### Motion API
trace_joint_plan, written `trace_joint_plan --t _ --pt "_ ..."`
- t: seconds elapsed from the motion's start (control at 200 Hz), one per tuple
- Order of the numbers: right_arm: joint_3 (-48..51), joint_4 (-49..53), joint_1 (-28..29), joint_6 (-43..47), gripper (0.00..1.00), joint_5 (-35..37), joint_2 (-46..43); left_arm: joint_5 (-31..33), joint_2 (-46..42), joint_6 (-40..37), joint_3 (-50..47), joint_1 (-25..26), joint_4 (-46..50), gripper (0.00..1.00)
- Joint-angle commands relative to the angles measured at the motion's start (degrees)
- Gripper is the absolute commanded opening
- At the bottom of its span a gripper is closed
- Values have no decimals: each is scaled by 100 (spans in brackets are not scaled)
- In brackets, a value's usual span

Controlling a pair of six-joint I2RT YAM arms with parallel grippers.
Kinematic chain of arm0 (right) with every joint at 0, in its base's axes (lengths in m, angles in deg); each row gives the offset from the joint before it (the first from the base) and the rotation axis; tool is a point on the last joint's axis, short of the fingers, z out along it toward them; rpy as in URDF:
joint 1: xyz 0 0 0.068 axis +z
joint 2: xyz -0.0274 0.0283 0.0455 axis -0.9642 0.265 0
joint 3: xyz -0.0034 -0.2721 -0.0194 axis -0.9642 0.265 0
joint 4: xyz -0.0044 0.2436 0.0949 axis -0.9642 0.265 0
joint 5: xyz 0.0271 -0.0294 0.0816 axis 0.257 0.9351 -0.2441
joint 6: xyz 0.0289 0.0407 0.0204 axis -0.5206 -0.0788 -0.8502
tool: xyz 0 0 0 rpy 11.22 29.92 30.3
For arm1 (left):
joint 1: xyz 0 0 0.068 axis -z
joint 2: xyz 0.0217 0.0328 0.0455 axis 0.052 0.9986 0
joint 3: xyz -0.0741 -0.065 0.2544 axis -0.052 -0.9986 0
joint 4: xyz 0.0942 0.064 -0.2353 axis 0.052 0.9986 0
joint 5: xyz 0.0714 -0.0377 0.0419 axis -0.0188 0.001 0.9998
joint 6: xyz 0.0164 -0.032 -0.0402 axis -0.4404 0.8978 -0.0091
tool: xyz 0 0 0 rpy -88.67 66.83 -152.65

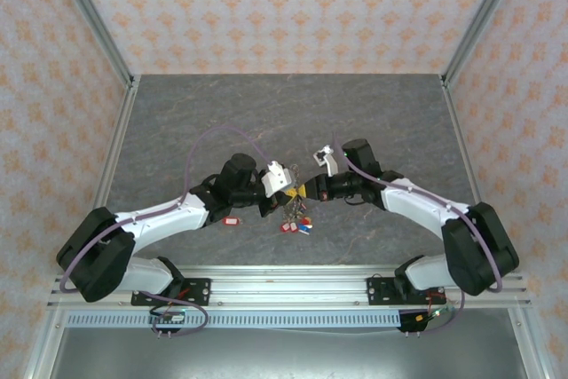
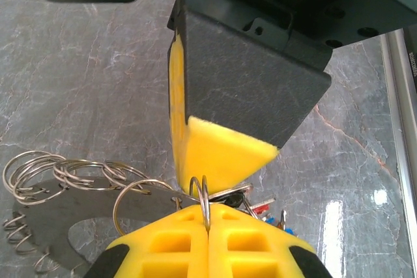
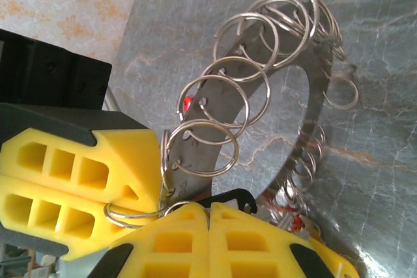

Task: Put the keys on the keyring

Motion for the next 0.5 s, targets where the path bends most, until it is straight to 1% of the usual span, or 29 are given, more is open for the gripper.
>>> trace_joint_plan --t 0.0,0.08,0.215,0.3,0.4,0.45,0.495 --pt "-222 669 -114 49 0 364 306 -427 -69 74 76 41 -908 0" --pt "-351 865 -122 152 0 456 366 -429 -85 53 79 44 -902 0" --pt "-395 638 -147 -48 0 289 488 -514 -130 77 45 42 -1003 0" --pt "-436 619 -203 -162 0 299 515 -686 -138 10 86 35 -935 0" --pt "-432 411 -402 -366 0 189 433 -868 -77 -246 233 41 -456 0" --pt "-425 358 -454 -394 0 76 299 -770 -52 -343 294 43 -191 0" --pt "-411 367 -448 -319 0 65 143 -613 -37 -374 270 37 -134 0"
